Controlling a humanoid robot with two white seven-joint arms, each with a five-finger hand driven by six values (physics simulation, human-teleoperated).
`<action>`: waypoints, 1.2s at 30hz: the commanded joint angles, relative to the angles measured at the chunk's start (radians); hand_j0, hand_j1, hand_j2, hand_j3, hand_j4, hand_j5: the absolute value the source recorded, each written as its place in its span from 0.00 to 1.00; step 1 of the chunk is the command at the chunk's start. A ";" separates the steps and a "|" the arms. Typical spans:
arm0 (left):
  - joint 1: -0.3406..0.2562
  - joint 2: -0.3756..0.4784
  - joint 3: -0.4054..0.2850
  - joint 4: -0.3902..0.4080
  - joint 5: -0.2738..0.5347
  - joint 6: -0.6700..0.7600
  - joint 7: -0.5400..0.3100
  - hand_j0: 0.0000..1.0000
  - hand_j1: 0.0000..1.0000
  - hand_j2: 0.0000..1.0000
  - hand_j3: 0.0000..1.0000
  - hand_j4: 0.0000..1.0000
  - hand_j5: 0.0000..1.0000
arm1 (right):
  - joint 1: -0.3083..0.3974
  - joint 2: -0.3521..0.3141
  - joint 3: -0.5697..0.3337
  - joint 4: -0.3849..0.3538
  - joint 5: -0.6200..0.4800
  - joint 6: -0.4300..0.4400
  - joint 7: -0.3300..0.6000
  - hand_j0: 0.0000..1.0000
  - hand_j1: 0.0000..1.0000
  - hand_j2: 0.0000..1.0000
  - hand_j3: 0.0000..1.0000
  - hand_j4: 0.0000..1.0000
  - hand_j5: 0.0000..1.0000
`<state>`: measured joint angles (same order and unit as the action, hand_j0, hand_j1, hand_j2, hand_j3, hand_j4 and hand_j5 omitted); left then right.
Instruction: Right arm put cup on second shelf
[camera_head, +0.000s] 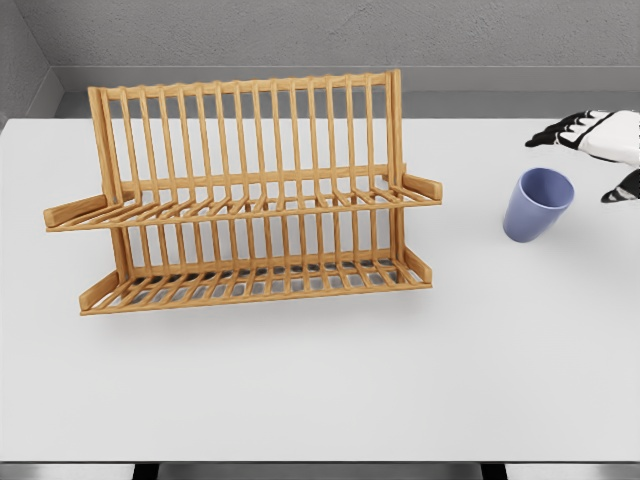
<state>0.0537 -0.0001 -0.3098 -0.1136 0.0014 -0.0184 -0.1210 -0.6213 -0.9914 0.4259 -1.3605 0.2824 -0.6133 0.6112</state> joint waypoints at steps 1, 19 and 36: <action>0.000 0.000 0.000 0.000 0.000 0.000 0.000 1.00 1.00 1.00 1.00 1.00 1.00 | 0.000 0.017 0.022 0.027 -0.002 0.002 0.000 1.00 1.00 1.00 1.00 1.00 1.00; 0.000 0.000 0.000 0.000 0.000 0.000 0.000 1.00 1.00 1.00 1.00 1.00 1.00 | -0.087 0.091 0.159 0.199 0.001 0.002 0.000 1.00 1.00 1.00 1.00 1.00 1.00; 0.000 0.000 0.000 0.000 0.000 0.000 0.000 1.00 1.00 1.00 1.00 1.00 1.00 | -0.138 0.151 0.203 0.268 0.015 0.002 0.000 1.00 1.00 1.00 1.00 1.00 1.00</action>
<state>0.0537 -0.0001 -0.3098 -0.1136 0.0014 -0.0184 -0.1210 -0.7624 -0.8433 0.6244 -1.0966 0.3020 -0.6135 0.6114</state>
